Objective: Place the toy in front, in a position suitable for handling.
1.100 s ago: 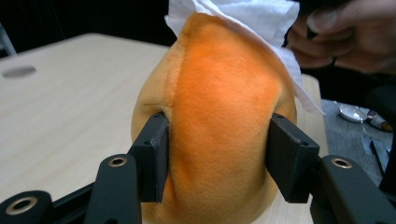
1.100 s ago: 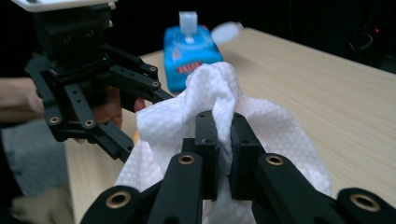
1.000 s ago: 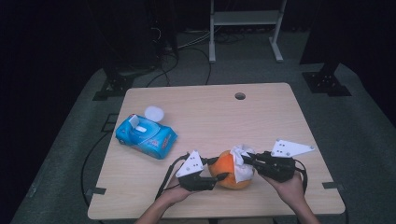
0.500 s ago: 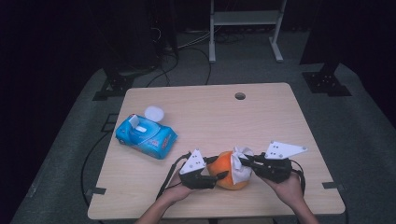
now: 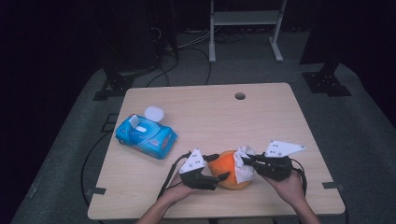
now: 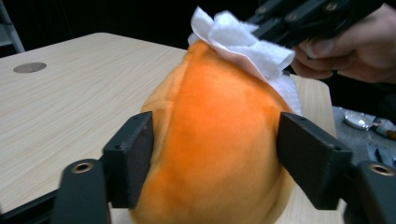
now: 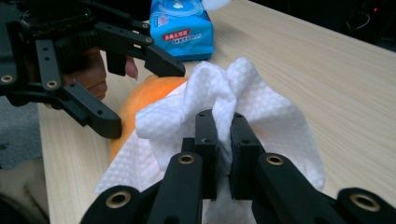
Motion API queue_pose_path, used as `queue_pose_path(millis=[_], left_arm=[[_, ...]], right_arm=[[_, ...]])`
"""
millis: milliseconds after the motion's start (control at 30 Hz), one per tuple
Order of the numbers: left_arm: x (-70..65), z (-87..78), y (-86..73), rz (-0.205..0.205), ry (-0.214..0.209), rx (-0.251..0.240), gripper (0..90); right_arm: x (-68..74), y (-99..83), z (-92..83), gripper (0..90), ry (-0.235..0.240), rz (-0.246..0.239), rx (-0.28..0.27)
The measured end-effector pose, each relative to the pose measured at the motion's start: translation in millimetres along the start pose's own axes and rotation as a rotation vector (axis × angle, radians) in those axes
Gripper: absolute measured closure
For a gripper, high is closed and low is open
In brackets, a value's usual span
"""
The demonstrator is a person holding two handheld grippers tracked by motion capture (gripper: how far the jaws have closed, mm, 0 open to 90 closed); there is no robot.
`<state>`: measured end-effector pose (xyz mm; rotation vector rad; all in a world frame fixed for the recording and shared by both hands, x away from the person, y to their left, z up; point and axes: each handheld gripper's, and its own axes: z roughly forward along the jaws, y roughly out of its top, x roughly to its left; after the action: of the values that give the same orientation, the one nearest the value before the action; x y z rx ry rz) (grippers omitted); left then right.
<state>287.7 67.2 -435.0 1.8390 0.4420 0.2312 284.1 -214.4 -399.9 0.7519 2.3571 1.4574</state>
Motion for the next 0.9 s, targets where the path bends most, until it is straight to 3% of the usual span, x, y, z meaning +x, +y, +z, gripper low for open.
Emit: queue_pose_path(millis=[100, 167, 333, 400, 500, 567, 600, 667, 700, 733, 800, 833, 900], left_arm=[[4.1, -0.1, -3.5, -0.028, 0.001, 0.015, 19.2], [5.1, 4.1, -9.1, -0.058, -0.031, 0.039, 16.5], [-4.9, 17.5, -12.5, 0.024, -0.026, 0.081, 10.1], [-7.6, 14.6, -9.8, 0.054, 0.005, 0.083, 23.0], [-9.9, 4.3, 0.0, 0.100, 0.044, 0.067, 33.8], [-10.6, -5.4, 9.6, 0.141, 0.051, 0.062, 35.8], [-10.0, -9.6, 12.6, 0.143, 0.044, 0.069, 35.8], [-9.9, -12.2, 12.0, 0.167, 0.077, 0.100, 35.7], [-9.2, -10.5, 9.6, 0.167, 0.088, 0.122, 35.7], [-7.9, -9.1, 7.0, 0.140, 0.083, 0.116, 35.8], [-5.8, -7.5, 7.3, 0.109, 0.082, 0.106, 35.8], [-5.9, -6.9, 7.8, 0.108, 0.081, 0.105, 35.8], [-6.2, -6.4, 7.7, 0.112, 0.081, 0.104, 35.8]], right_arm=[[-2.8, -1.5, -2.8, 83.6, 0.001, 0.000, 0.004], [-6.1, -4.8, -5.7, 83.6, 0.005, 0.023, 0.004], [-4.9, -9.1, -6.2, 83.6, 0.031, 0.030, -0.010], [-1.3, -8.4, -5.2, 83.6, 0.025, 0.020, -0.014], [3.0, -3.3, -7.4, 83.6, 0.021, 0.007, -0.053], [5.5, 1.5, -8.6, 83.6, 0.015, -0.002, -0.073], [5.3, 2.6, -8.7, 83.6, 0.023, 0.005, -0.081], [3.0, 3.3, -5.8, 83.7, 0.036, 0.022, -0.063], [3.3, 2.8, -3.2, 83.6, 0.023, 0.018, -0.047], [4.8, 2.6, -0.7, 83.6, 0.028, 0.016, -0.043], [15.3, 6.4, 2.1, 83.5, 0.071, -0.027, -0.065], [23.6, 10.2, 4.9, 83.5, 0.092, -0.077, -0.069], [31.1, 13.2, 10.7, 83.6, 0.056, -0.129, -0.038]])
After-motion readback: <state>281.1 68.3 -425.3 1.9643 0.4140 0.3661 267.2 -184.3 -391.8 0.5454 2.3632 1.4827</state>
